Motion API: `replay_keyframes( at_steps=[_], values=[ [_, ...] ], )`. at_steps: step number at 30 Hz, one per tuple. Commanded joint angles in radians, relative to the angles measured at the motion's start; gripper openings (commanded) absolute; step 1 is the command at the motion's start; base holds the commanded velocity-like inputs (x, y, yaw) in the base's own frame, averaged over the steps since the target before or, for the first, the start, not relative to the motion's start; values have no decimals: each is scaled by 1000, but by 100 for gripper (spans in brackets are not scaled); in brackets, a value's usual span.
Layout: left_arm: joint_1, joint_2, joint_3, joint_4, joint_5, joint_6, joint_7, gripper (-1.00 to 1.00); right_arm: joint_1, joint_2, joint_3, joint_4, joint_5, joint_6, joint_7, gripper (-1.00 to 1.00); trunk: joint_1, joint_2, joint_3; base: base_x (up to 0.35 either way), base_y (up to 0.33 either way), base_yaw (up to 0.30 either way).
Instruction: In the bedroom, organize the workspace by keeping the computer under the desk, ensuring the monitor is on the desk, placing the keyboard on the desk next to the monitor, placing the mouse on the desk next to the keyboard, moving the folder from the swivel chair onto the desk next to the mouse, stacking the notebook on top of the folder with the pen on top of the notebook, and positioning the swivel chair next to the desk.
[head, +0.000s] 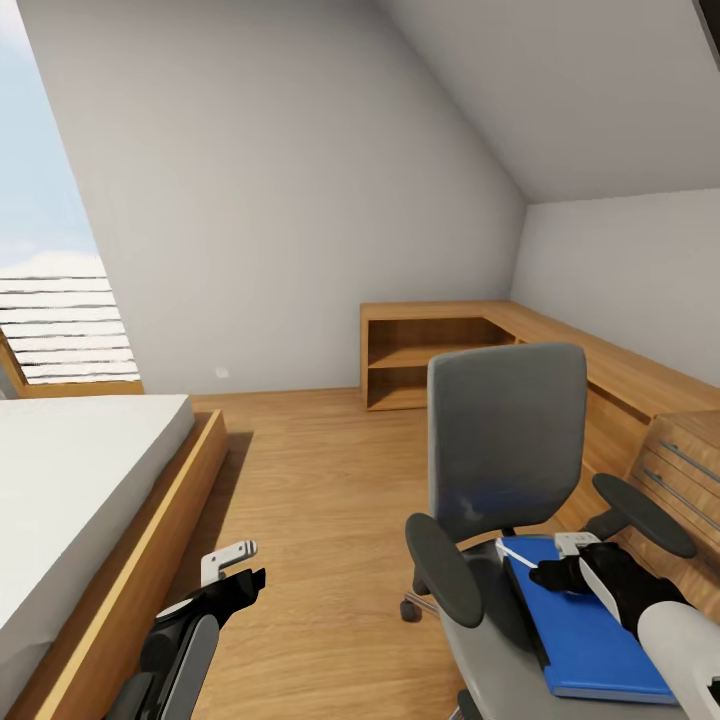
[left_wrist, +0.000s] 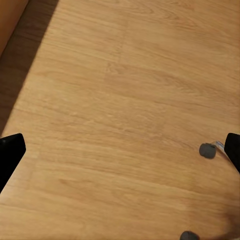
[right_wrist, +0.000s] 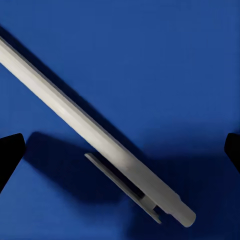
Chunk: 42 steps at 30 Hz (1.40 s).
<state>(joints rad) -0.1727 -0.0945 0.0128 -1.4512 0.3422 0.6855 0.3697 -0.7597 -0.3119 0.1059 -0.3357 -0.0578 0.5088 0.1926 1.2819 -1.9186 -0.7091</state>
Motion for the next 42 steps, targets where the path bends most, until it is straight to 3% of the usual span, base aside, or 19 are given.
replay_keyframes(
  at_steps=[1, 7, 8, 42],
  values=[
    [-1, -1, 1, -1, 11, 3, 8, 100, 0, -3, 12, 21, 9, 4, -1, 100, 0, 0, -1, 0, 0, 0],
    [-1, -1, 1, -2, 11, 3, 8, 100, 0, -3, 12, 21, 9, 4, -1, 100, 0, 0, -1, 0, 0, 0],
    [-1, -1, 1, -2, 11, 4, 8, 100, 0, -4, 12, 21, 9, 4, -1, -100, 0, 0, -1, 0, 0, 0],
    [-1, 1, 1, 0, 12, 5, 8, 100, 0, -4, 12, 19, 11, 10, 22, -100, 0, 0, -1, 0, 0, 0]
  ],
)
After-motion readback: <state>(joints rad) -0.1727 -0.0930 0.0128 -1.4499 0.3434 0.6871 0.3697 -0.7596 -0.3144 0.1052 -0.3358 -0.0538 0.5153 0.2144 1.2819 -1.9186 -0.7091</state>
